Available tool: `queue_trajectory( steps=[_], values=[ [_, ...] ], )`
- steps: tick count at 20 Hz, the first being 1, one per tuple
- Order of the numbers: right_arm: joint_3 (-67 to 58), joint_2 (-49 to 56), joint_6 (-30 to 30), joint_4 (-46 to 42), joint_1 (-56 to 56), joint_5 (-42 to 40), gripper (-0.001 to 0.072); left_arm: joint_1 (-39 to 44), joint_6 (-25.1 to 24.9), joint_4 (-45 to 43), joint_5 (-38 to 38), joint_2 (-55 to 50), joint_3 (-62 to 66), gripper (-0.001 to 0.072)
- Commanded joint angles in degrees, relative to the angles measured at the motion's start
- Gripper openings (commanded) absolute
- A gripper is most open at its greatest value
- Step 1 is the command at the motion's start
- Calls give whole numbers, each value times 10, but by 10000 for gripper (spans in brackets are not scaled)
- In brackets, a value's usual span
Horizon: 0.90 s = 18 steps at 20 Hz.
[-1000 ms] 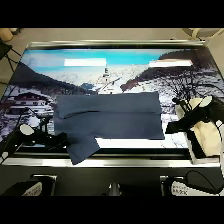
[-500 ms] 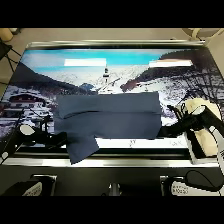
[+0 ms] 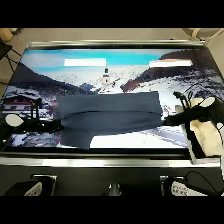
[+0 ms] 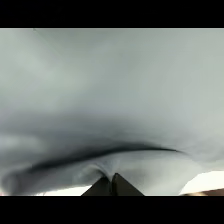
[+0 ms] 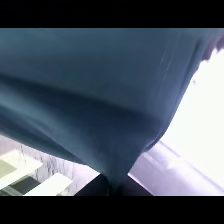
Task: Fold the shirts.
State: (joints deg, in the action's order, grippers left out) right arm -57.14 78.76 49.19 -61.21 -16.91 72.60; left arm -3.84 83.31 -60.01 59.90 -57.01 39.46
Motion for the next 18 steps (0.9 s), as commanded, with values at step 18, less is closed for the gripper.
queue_trajectory(
  steps=[18],
  values=[
    [-248,216,87,-17,94,-216,17,-25,-8,-18,-30,-349,355,23]
  ],
)
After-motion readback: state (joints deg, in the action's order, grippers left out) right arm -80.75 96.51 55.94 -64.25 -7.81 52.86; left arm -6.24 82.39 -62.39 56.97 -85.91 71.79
